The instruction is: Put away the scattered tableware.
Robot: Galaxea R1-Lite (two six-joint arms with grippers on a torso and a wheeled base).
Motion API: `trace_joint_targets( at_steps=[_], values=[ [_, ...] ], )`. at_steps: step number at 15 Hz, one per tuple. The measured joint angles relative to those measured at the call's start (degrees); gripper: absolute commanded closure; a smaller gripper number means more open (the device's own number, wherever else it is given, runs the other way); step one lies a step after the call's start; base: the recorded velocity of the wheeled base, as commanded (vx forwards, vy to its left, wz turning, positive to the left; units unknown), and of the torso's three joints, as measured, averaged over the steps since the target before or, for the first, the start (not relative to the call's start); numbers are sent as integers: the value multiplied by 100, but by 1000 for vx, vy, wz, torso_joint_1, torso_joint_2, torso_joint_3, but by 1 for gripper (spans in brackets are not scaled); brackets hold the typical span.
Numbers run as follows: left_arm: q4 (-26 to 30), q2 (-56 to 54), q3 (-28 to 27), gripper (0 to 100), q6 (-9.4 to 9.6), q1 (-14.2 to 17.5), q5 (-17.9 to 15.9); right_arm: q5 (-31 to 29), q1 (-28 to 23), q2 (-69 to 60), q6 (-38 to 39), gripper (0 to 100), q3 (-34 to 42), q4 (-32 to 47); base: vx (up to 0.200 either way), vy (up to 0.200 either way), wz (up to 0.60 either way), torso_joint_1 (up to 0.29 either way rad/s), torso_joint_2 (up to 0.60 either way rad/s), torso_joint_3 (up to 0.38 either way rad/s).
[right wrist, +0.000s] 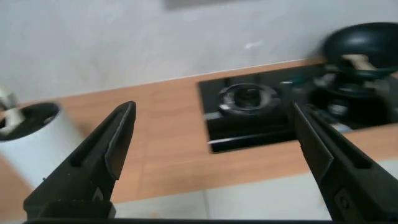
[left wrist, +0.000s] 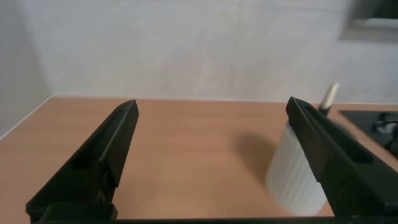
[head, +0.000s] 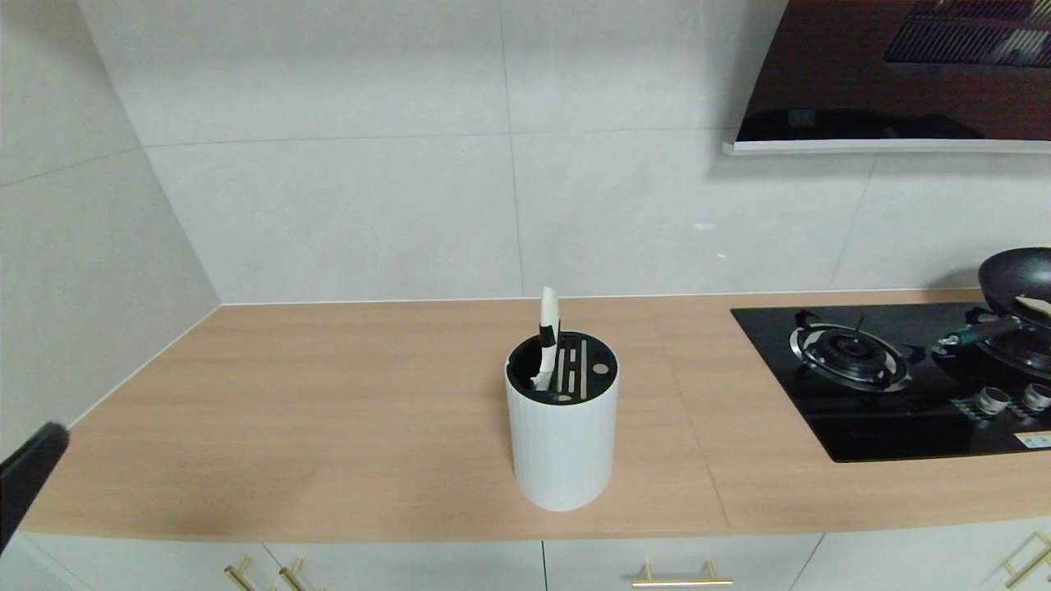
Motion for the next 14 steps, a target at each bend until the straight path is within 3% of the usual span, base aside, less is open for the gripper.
trace_joint_targets(
  at_steps=[4,6,8,9,11,12,14],
  values=[
    [1429,-1833,413,0,-93,712,-462,-9,-379,-895,30,0,239,546,0,0,0,0,0,0],
    [1701,-2472,662,0,-101,913,-607,308,-669,-1146,-20,0,490,562,0,0,0,0,0,0],
    [1673,-2815,1034,0,20,1002,-539,315,-853,-1339,-50,0,857,428,0,0,0,0,0,0],
    [1812,-2920,1202,0,206,1011,-506,289,-873,-1386,-107,0,1025,285,0,0,0,0,0,0],
    [2537,-3088,1340,0,500,995,-490,276,-895,-1457,-378,0,1491,-88,0,0,0,0,0,0],
    [2669,-3139,1374,0,524,983,-512,276,-902,-1476,-469,0,1723,-149,0,0,0,0,0,0],
    [2647,-3189,1379,0,369,978,-519,489,-902,-1507,-453,0,2026,-91,0,0,0,0,0,0]
  ],
)
